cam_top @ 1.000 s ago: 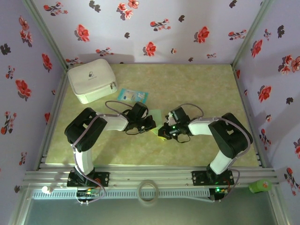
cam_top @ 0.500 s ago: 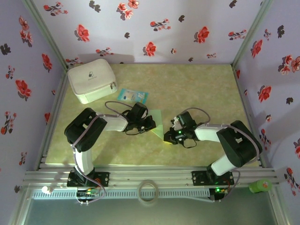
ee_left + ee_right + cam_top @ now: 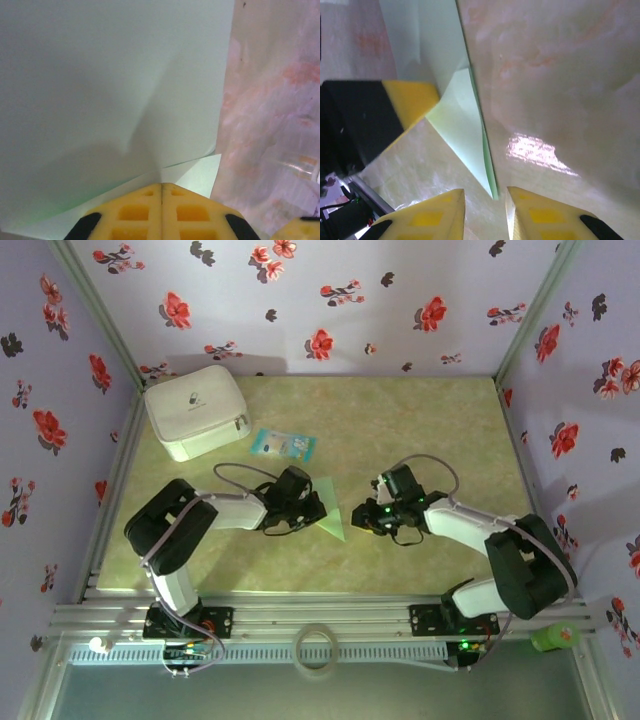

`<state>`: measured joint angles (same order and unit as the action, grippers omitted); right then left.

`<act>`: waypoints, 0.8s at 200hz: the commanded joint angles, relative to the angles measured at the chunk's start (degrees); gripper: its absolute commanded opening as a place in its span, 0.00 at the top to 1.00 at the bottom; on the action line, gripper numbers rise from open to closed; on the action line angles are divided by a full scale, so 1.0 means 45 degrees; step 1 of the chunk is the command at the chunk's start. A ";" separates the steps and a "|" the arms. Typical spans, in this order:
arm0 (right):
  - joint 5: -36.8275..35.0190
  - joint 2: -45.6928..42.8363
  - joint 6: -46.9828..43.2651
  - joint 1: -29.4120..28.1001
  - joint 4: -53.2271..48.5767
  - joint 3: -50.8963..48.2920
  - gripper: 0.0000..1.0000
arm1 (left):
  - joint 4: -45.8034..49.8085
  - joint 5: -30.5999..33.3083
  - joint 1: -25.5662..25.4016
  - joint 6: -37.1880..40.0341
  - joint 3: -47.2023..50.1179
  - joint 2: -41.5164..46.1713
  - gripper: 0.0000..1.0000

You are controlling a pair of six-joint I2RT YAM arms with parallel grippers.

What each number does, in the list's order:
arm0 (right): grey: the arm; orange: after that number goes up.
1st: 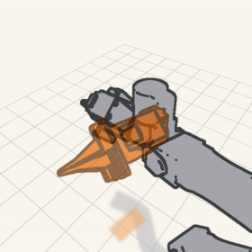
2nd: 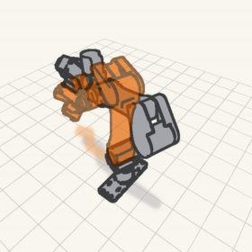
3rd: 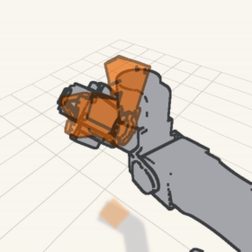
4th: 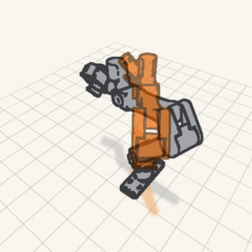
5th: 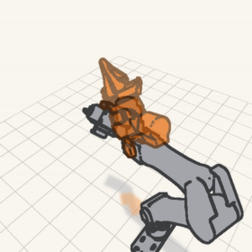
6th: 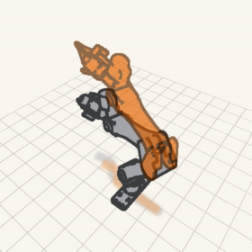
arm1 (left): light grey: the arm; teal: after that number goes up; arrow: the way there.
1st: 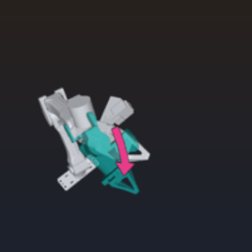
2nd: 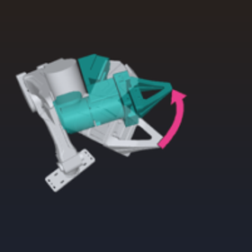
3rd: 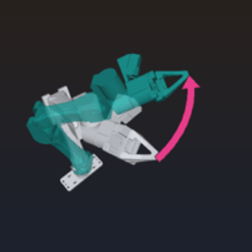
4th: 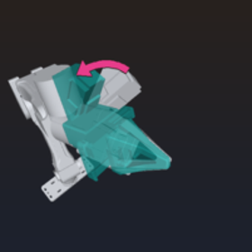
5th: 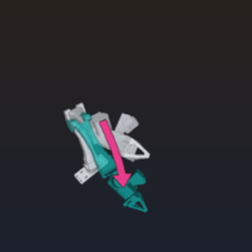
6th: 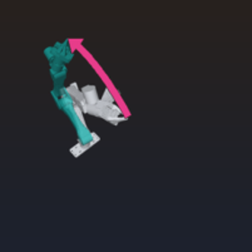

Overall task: Fold a paper plane with a square sheet of paper (pick it up from the middle)
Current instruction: Third fold the triangle at the center of the table, then fourth fold the wing at the center of the table.

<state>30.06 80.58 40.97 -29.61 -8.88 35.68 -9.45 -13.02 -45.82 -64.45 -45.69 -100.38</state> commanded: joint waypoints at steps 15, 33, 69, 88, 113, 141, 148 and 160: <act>-0.0627 0.0794 -0.0030 0.0038 0.0231 0.0919 0.71 | 0.0950 0.1329 0.0105 0.0368 0.0395 0.1782 0.75; -0.0654 0.1140 -0.0138 -0.0151 0.0481 0.1270 0.70 | 0.1063 0.1016 0.0584 0.0737 0.0787 0.2275 0.66; -0.0647 0.1948 -0.0309 -0.0669 0.0908 0.1845 0.69 | 0.0215 -0.0023 0.1572 0.1298 0.1863 0.3033 0.57; -0.0808 0.2103 -0.0485 -0.0936 0.1052 0.1916 0.67 | -0.0145 -0.0623 0.1957 0.1594 0.2004 0.3013 0.53; -0.0765 0.2568 -0.0707 -0.0960 0.0936 0.2317 0.66 | -0.0943 -0.1317 0.2336 0.1290 0.2145 0.2809 0.52; -0.0735 0.3202 -0.0819 -0.0921 0.1224 0.2726 0.69 | -0.1390 -0.1932 0.2761 0.1123 0.2214 0.2510 0.52; -0.0559 0.3309 -0.0771 -0.0939 0.1488 0.2730 0.70 | -0.1441 -0.1959 0.2873 0.1072 0.2251 0.2449 0.52; -0.0521 0.3327 -0.0746 -0.0921 0.1693 0.2715 0.72 | -0.1602 -0.2231 0.3049 0.1001 0.2253 0.2249 0.52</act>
<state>27.57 94.35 38.92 -33.80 -3.64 46.59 -13.52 -19.62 -33.71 -59.70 -36.51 -88.33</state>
